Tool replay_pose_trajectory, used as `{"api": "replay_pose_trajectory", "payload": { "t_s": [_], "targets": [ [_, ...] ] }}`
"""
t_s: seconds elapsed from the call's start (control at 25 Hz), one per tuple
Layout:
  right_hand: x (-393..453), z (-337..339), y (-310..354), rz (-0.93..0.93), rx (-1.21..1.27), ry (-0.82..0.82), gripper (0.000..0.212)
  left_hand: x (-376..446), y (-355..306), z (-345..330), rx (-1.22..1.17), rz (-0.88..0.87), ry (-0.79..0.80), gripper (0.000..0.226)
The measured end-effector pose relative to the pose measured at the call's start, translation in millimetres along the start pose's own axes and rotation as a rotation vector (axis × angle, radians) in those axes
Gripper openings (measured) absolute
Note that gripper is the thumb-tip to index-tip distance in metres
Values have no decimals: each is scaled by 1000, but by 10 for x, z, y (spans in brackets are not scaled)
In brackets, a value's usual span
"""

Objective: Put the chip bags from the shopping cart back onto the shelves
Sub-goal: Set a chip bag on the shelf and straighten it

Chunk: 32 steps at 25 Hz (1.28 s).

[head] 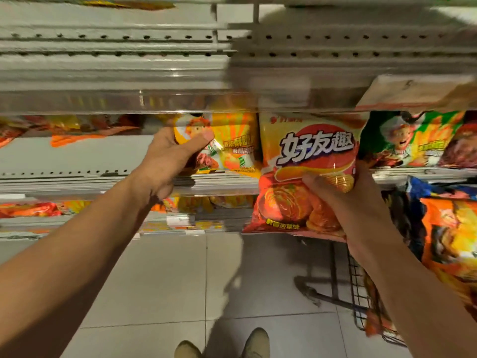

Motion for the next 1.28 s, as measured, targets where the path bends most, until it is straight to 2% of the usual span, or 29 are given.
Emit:
{"api": "replay_pose_trajectory", "payload": {
  "t_s": [0.08,0.28,0.44,0.6,0.72,0.8,0.92,1.12,1.28],
  "targets": [
    [23,6,-24,5,-7,-12,79,35,19,6,0,-31,-14,9],
    [30,14,-129,41,-37,-20,69,11,173,-14,72,-242,-155,22],
    [-54,67,-202,59,-50,-55,72,51,81,66,126,-190,23,19],
    [-124,110,-227,66,-57,-91,81,44,-14,78,48,-173,65,20],
    [-147,104,-181,72,-47,-86,85,43,51,-3,-21,-185,41,36],
    [-153,111,-171,71,-53,-83,91,48,89,-70,78,-151,14,40],
    [-164,144,-189,67,-58,-67,93,39,108,-78,237,-125,5,32],
    [-168,154,-243,57,-46,-30,84,34,-15,58,308,-73,104,26],
    [-166,72,-237,53,-37,-18,76,-6,82,67,272,-84,-55,38]
  ]
}}
Point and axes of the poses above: each hand's wrist, its own x-axis towards the middle knuckle, its own z-axis out of the back of the hand, y = z × x, the point moved 1 cm from there along x, towards the middle knuckle, and after that the axes turned 7 degrees about z, right-handed, at the moved point
